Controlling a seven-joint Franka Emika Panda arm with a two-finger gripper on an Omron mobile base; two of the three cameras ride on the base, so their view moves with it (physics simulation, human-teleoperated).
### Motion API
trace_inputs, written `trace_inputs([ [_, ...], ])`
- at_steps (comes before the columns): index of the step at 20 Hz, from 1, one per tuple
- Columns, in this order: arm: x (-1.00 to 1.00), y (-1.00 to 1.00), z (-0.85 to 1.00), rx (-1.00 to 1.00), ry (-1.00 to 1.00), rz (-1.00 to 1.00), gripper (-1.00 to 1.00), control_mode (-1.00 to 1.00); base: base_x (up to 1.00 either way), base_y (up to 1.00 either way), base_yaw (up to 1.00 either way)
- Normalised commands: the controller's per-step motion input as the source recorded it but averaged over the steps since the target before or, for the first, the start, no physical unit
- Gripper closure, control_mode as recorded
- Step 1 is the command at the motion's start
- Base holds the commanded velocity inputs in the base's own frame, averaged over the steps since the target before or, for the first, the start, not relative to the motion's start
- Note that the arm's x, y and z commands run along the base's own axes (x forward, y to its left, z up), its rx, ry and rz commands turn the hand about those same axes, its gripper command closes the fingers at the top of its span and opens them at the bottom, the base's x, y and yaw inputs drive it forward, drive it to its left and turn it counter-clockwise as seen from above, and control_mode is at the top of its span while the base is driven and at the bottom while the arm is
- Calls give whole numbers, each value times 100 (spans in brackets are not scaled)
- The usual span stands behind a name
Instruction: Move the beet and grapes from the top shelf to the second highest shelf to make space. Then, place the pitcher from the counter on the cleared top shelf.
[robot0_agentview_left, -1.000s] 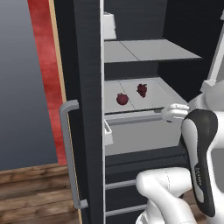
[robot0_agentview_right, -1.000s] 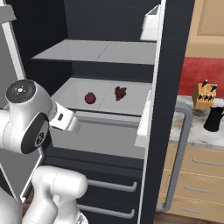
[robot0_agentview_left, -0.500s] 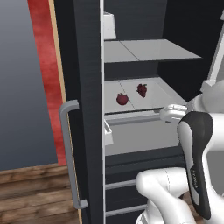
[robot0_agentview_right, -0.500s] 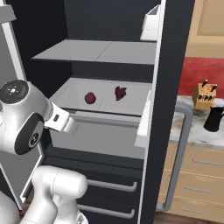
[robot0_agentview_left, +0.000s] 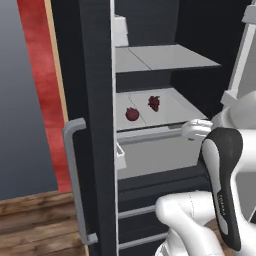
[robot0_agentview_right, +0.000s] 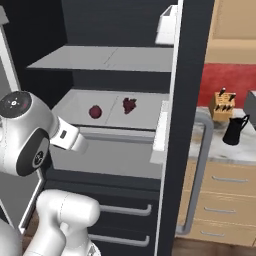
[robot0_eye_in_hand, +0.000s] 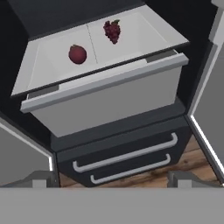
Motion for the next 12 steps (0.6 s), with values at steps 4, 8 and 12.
trace_inputs([
  [4,0,0,0,0,0,0,-100,100,1,0,-36],
  [8,0,0,0,0,0,0,-100,100,0,28,-30],
  [12,0,0,0,0,0,0,-100,100,0,43,-36],
])
